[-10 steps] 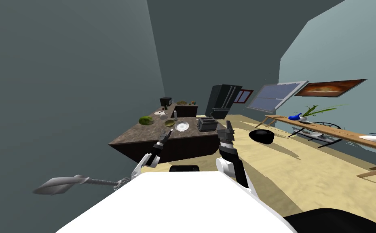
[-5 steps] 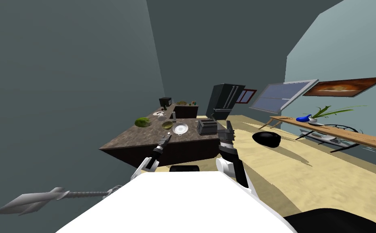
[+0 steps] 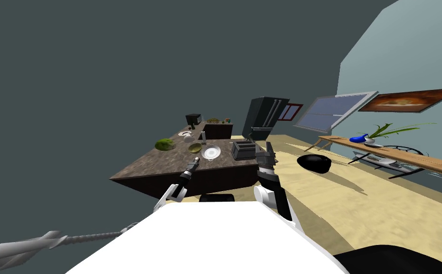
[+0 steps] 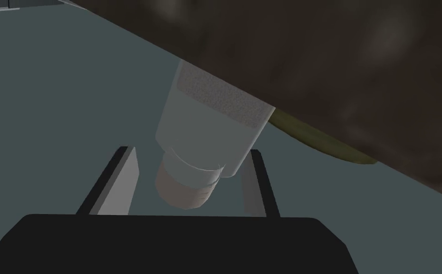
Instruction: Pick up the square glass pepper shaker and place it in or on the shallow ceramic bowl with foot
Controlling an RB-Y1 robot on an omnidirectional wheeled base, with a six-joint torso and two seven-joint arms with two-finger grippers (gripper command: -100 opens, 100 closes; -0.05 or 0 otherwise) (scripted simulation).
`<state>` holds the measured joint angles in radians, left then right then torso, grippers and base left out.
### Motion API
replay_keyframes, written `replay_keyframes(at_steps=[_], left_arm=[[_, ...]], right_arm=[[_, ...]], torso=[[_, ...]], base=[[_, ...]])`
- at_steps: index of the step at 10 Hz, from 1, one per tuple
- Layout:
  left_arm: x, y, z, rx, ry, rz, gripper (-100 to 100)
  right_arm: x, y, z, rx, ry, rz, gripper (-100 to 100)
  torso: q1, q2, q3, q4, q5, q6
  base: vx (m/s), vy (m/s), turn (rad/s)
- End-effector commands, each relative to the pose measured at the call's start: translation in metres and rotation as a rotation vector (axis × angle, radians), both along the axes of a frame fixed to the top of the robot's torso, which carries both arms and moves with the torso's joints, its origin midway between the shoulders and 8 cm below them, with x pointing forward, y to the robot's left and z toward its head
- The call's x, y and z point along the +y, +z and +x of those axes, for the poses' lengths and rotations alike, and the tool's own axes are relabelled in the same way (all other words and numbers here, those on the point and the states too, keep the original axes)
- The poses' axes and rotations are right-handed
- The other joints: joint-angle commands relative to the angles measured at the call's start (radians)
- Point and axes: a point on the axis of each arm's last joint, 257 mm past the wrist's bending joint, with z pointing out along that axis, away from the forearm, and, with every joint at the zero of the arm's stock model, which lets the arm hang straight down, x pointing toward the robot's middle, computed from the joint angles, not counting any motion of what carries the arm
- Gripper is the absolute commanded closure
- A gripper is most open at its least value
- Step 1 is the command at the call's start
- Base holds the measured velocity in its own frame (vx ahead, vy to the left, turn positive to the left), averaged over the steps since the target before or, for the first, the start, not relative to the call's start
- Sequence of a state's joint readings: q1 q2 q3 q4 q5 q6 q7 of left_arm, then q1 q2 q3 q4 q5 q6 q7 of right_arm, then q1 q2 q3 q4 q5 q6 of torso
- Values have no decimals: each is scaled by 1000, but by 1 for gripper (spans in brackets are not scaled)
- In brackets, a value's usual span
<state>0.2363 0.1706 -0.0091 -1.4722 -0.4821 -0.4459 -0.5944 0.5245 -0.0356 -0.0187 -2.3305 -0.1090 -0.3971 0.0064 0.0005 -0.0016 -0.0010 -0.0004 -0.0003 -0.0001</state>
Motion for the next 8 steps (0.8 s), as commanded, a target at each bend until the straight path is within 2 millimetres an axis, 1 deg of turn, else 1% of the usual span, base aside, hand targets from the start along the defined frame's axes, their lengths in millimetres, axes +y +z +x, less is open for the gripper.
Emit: replay_keyframes(at_steps=[1, 4, 5, 6, 7, 8], left_arm=[[0, 0, 0, 0, 0, 0, 100], [1, 1, 0, -2, 0, 5, 100], [1, 1, 0, -2, 0, 6, 0], [1, 1, 0, -2, 0, 6, 100], [1, 1, 0, -3, 0, 7, 0], [-1, 2, 6, -4, -25, 47, 100]], right_arm=[[0, 0, 0, 0, 0, 0, 0], [0, 0, 0, 0, 0, 0, 0], [0, 0, 0, 0, 0, 0, 0], [0, 0, 0, 0, 0, 0, 0], [0, 0, 0, 0, 0, 0, 0], [0, 0, 0, 0, 0, 0, 0]], torso=[[0, 0, 0, 0, 0, 0], [1, 1, 0, 0, 2, 0], [2, 0, 0, -1, 2, 1], [2, 0, 0, -1, 2, 1], [2, 0, 0, -1, 2, 1], [2, 0, 0, -1, 2, 1]], base=[[0, 0, 0], [0, 0, 0], [0, 0, 0], [0, 0, 0], [0, 0, 0], [-90, 23, -79]])
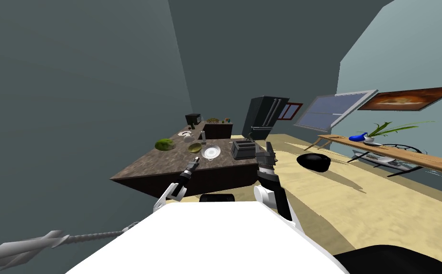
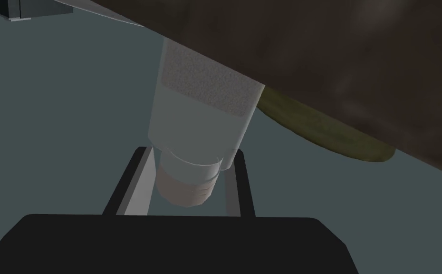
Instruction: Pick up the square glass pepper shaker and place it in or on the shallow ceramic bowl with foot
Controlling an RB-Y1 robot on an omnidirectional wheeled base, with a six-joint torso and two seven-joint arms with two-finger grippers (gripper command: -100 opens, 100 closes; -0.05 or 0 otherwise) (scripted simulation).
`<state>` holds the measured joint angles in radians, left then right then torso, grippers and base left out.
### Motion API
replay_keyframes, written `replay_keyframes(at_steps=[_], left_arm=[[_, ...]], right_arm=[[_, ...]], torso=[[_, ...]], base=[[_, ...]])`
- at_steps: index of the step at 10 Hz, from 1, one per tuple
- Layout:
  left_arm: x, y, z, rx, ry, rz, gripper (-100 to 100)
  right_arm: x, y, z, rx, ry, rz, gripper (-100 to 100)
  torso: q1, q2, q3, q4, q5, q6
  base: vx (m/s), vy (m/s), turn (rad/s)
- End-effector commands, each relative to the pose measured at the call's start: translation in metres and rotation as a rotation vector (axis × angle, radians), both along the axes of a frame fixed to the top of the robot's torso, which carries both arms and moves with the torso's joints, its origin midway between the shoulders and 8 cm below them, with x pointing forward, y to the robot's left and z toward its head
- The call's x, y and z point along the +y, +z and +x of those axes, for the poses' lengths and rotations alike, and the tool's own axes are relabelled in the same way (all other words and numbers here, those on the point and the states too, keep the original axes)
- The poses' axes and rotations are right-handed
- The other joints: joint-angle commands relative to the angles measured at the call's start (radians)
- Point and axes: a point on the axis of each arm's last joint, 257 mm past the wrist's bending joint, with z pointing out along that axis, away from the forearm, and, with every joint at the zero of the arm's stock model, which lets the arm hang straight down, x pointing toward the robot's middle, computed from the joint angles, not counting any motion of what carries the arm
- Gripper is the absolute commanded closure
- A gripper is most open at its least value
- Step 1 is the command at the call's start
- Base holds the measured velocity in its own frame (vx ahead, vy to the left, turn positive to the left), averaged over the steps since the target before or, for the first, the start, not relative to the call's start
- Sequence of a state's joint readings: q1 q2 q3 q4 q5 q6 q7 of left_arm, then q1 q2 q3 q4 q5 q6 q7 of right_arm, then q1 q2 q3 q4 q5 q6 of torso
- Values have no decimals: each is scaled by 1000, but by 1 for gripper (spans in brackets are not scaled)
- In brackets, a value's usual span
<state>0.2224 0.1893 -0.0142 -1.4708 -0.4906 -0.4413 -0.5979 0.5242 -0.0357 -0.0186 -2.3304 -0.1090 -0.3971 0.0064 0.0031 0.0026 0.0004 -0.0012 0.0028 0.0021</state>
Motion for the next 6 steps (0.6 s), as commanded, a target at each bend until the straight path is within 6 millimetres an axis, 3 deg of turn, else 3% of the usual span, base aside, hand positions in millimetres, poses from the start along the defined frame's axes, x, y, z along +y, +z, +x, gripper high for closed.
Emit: replay_keyframes(at_steps=[1, 6], left_arm=[[-1, 0, 8, 3, -32, 58, 100], [7, 4, 30, 9, -78, 189, 100]], right_arm=[[0, 0, 0, 0, 0, 0, 0], [0, 0, 0, 0, 0, 0, 0]], torso=[[0, 0, 0, 0, 0, 0], [2, 8, 2, -3, 3, -1]], base=[[-185, 43, -137], [-179, 40, -78]])
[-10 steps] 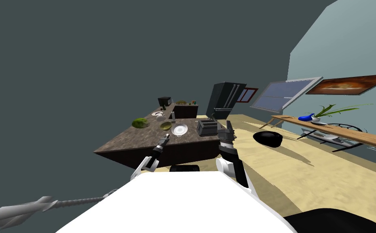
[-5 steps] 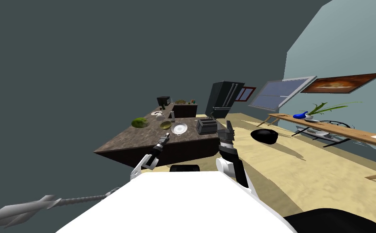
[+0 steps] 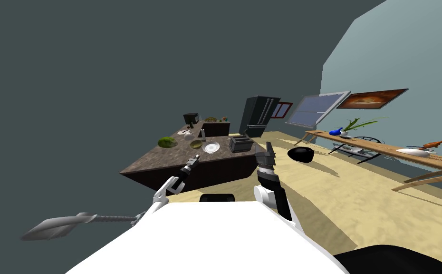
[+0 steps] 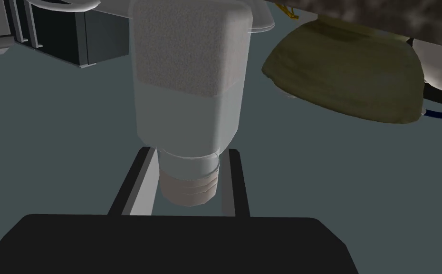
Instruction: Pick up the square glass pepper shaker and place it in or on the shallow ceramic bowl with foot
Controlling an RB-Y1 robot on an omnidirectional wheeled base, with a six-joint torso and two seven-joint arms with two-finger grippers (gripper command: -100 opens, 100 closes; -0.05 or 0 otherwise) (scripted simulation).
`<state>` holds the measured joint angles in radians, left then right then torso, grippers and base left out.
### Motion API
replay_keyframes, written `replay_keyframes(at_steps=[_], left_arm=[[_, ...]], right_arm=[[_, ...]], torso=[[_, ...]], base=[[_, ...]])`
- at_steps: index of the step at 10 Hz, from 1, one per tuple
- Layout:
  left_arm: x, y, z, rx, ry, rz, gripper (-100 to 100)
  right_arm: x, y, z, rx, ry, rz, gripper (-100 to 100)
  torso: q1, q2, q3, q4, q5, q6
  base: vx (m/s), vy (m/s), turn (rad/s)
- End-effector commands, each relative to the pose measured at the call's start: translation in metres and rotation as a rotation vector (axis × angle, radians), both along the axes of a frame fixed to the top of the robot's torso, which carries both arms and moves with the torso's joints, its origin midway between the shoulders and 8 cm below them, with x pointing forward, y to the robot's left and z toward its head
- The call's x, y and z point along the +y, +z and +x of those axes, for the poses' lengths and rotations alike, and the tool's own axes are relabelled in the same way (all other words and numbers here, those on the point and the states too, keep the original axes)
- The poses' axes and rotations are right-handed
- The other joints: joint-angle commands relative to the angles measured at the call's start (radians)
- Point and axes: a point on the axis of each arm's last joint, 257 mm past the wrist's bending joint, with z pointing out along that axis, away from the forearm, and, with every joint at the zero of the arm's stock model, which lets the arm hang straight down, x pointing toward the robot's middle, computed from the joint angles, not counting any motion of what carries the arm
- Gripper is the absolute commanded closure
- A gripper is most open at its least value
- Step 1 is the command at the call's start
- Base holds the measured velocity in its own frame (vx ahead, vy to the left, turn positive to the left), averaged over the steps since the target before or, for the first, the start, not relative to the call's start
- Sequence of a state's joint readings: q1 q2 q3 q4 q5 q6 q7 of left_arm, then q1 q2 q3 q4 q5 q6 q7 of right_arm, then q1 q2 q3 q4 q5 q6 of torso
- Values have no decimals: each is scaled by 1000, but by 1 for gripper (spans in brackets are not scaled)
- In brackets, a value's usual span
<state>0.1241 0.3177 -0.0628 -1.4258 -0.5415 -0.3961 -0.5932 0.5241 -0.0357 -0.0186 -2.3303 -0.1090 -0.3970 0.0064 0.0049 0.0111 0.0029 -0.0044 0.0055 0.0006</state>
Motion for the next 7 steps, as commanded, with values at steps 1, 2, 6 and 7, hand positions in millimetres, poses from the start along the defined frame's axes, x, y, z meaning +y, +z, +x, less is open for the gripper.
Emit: replay_keyframes(at_steps=[1, 2, 6, 7], left_arm=[[4, 1, 7, 2, -11, 45, 100], [8, 3, 12, 3, -16, 72, 100], [21, 8, 28, 8, -30, 167, 100], [24, 9, 32, 9, -31, 185, 100]], right_arm=[[0, 0, 0, 0, 0, 0, 0], [0, 0, 0, 0, 0, 0, 0], [0, 0, 0, 0, 0, 0, 0], [0, 0, 0, 0, 0, 0, 0]], torso=[[0, 0, 0, 0, 0, 0], [0, -1, 0, 0, 0, 0], [0, -2, -1, 0, -1, 0], [0, -2, -1, 0, -1, 0]], base=[[-158, 34, -76], [-144, 61, -92], [-143, 58, -69], [-114, 41, -55]])
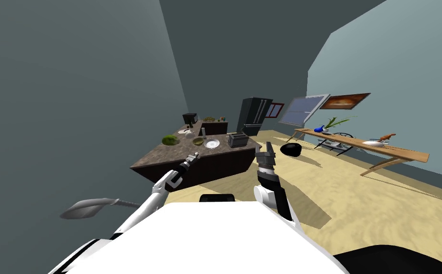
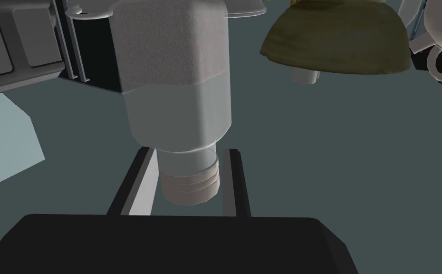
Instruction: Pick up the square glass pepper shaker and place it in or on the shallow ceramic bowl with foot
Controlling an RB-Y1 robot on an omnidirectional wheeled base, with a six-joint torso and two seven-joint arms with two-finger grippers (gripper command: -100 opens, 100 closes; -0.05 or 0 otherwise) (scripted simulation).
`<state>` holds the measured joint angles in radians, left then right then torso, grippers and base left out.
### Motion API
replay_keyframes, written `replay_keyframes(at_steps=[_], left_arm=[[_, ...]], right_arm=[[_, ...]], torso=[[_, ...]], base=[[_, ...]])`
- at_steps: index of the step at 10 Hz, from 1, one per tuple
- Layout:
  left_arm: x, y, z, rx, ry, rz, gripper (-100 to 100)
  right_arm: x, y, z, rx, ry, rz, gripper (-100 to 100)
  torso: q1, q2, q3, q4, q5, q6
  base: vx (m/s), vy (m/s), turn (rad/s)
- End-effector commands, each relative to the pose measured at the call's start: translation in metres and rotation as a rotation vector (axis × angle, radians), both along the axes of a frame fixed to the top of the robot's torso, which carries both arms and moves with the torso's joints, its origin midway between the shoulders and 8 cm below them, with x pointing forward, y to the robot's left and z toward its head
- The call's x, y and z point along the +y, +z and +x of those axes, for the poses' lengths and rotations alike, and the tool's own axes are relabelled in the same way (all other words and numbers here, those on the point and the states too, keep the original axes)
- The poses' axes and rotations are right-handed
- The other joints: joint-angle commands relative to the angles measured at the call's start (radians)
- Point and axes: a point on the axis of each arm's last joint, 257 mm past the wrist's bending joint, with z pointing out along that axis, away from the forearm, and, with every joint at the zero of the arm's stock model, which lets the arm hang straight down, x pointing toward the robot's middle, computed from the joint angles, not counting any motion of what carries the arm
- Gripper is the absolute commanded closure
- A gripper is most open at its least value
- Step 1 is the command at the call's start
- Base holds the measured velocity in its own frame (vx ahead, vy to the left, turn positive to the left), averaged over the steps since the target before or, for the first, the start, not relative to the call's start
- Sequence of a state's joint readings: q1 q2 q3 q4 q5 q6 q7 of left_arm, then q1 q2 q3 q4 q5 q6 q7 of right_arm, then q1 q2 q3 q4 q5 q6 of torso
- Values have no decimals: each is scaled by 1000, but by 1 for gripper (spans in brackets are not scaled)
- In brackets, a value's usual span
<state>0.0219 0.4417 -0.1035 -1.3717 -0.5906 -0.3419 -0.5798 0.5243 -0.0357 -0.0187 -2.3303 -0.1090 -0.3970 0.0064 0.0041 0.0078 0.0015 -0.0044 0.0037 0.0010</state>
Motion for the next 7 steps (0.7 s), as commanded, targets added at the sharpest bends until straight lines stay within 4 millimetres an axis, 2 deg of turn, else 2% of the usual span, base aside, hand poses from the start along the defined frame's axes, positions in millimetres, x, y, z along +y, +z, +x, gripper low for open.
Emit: replay_keyframes(at_steps=[1, 3, 5, 7], left_arm=[[9, 5, 8, 2, 2, 41, 100], [20, 14, 19, 2, 26, 56, 100], [29, 26, 28, -3, 64, 31, 100], [40, 43, 36, -11, 122, -28, 100]], right_arm=[[0, 0, 0, 0, 0, 0, 0], [0, 0, 0, 0, 0, 0, 0], [0, 0, 0, 0, 0, 0, 0], [0, 0, 0, 0, 0, 0, 0]], torso=[[0, 0, 0, 0, 0, 0], [1, -2, -1, 0, -1, 0], [3, -10, -5, -1, 0, 0], [1, -16, -8, -2, 0, 0]], base=[[-104, 40, -90], [-63, 85, -82], [67, 94, -86], [124, 51, -66]])
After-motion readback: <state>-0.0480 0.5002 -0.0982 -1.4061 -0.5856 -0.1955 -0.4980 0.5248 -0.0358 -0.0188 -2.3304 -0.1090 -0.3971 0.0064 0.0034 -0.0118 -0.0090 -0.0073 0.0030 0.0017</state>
